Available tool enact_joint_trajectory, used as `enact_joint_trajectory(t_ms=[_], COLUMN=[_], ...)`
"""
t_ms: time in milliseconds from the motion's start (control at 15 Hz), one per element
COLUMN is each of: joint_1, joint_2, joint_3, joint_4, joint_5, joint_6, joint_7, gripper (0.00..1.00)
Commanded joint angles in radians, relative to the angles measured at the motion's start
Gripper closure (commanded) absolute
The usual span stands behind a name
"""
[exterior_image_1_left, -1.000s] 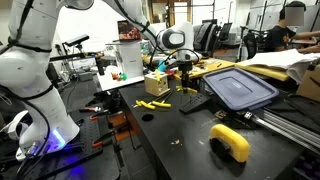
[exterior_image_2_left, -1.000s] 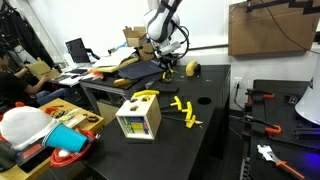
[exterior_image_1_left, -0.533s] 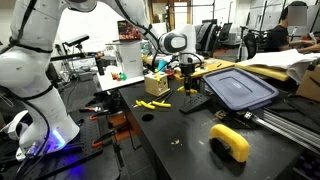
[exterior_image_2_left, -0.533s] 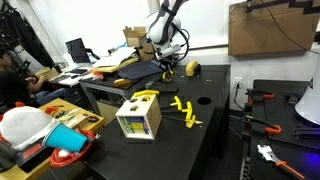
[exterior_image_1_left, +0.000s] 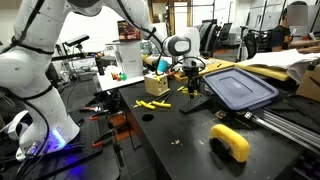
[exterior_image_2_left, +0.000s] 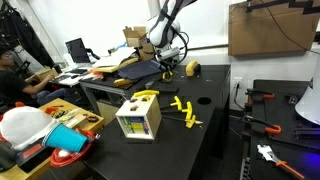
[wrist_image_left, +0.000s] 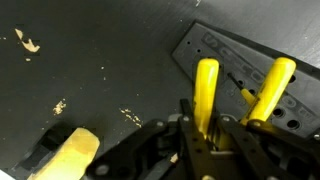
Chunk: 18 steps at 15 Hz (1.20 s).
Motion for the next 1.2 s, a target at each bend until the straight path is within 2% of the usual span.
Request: enact_joint_trajectory(t_ms=[0,467,1133], joint_1=[-0.018,-0.024,-0.018], joint_2=[0.016,0.003,-0.044], joint_3=[0.016,0.024,0.011], joint_4=[0.032,0.017,-0.050], joint_5=[0.044,0.080,0.065], joint_6=[-0.009,-0.019,-0.032], joint_7=[-0.024,-0.036,-0.033], gripper=[0.96,0.96,0.96])
